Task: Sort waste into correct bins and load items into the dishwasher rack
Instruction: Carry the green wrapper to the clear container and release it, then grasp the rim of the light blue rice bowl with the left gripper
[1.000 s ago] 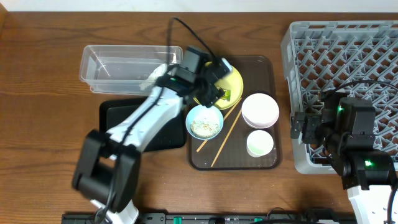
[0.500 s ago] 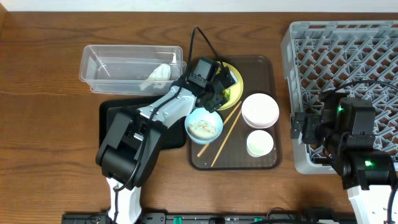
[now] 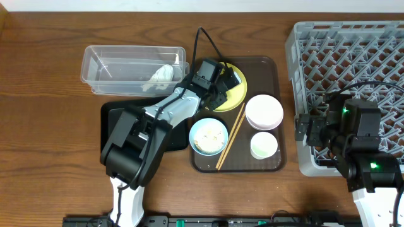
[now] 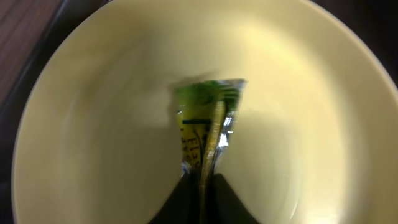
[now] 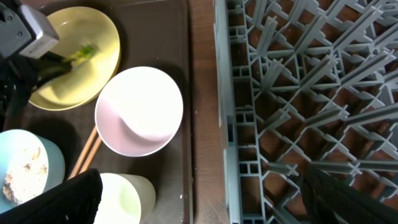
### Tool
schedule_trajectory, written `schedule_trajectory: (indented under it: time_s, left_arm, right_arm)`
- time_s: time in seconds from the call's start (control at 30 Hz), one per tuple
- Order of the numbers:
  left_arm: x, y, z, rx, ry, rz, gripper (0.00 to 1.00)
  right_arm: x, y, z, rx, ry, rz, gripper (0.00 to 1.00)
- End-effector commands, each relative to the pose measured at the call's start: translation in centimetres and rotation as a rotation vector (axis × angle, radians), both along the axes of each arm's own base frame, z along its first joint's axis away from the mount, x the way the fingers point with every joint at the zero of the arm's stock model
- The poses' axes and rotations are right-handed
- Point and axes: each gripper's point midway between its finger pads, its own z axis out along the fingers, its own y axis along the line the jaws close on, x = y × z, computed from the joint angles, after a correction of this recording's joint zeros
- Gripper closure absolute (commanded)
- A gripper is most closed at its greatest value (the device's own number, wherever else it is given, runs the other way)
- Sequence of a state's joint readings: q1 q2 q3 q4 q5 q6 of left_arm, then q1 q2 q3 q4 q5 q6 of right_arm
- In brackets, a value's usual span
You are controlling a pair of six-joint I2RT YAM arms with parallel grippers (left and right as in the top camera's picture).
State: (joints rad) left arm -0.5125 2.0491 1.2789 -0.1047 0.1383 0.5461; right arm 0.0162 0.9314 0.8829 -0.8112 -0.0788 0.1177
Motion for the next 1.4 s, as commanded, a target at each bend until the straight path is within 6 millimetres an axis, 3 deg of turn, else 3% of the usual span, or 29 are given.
schedule_trajectory:
  time_s: [0.0,0.2,0.33,0.5,0.57,0.6,0.7,0.87,0.97,1.03,1.27,1.37]
  left_arm:
    - [1.2,1.1,3.9,-0.05,-0.051,0.149,0.94]
    - [2.0,4.5,10.7,-0.218,-0.065,0.402,0.94]
    - [3.6,8.9,14.1,-0.33,-0.093,0.581,0.94]
    - [5.4,14.1,13.6,-0.359,-0.088,0.735,0.93]
    - [5.8,15.6,13.0,-0.352,-0.086,0.768,0.83]
    - [6.1,16.4,12.7,-0.35,-0.086,0.784,0.69]
    - [6.7,17.9,12.3,-0.351,-0.094,0.816,0.59]
    - [5.7,17.5,14.0,-0.369,-0.091,0.796,0.56]
    - [4.0,16.3,15.0,-0.356,-0.065,0.77,0.35]
    - [3.1,15.4,15.3,-0.347,-0.051,0.751,0.27]
    - [3.0,15.2,15.2,-0.344,-0.049,0.762,0.22]
    - [1.6,12.9,14.5,-0.379,0.044,0.69,0.14]
  right_arm:
    - [0.2,0.6,0.9,-0.003,-0.023,0.032,0.01]
    - [0.2,0.6,0.9,-0.003,-0.023,0.032,0.01]
    - [0.2,0.6,0.9,-0.003,-0.024,0.032,0.01]
    - [0.2,0.6,0.9,-0.003,-0.024,0.032,0.01]
    - [0.2,0.6,0.9,-0.003,-0.024,0.032,0.01]
    - [0.2,0.6,0.9,-0.003,-0.024,0.032,0.01]
    - [0.2,0.6,0.9,-0.003,-0.024,0.032,0.01]
    - [0.2,0.6,0.9,-0.003,-0.025,0.032,0.01]
    - [0.2,0.6,0.9,-0.003,-0.024,0.033,0.01]
    - [0.2,0.6,0.9,-0.002,-0.023,0.033,0.01]
    - [0.1,0.6,0.9,-0.003,-0.02,0.033,0.01]
    - [0.0,0.6,0.8,-0.003,-0.014,0.033,0.01]
